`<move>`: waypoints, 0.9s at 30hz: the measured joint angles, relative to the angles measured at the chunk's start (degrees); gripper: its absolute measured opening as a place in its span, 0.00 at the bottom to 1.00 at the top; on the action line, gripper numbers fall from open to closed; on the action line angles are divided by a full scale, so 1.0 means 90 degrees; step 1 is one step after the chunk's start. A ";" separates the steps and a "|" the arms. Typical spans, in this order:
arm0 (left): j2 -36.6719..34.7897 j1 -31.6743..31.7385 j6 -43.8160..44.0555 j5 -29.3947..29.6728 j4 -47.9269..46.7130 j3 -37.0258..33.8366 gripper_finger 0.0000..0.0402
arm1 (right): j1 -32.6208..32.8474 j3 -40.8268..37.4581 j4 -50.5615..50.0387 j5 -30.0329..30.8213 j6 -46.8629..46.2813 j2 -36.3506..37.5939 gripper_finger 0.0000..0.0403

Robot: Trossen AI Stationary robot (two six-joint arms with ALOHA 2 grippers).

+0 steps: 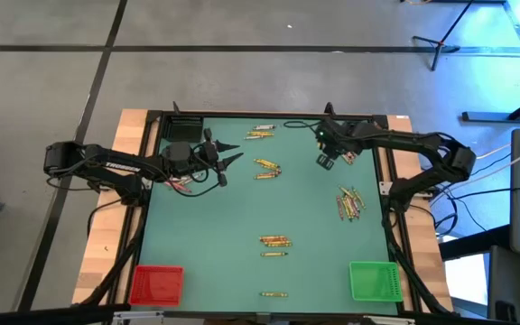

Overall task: Sort crayons
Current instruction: Put the green crayon into the black bin

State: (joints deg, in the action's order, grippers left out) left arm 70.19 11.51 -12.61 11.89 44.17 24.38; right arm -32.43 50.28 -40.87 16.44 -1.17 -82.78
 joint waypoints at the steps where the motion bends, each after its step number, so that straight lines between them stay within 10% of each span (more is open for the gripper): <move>1: 0.0000 0.0007 -0.0007 0.0000 0.0001 0.0000 0.27 | -0.0131 -0.0044 0.0007 -0.0064 -0.0009 0.0000 0.28; 10: -0.0002 0.0012 -0.0164 0.0003 0.0001 0.0000 0.27 | -0.0965 -0.0356 0.0071 -0.1065 -0.0035 -0.0058 0.27; 27: -0.0002 0.0012 -0.0169 0.0003 0.0002 0.0000 0.27 | -0.0995 -0.0566 0.0480 -0.0772 -0.0049 -0.0584 0.27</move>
State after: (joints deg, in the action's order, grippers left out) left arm 70.17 11.62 -14.13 11.92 44.19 24.38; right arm -41.39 45.19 -36.55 9.49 -1.61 -88.04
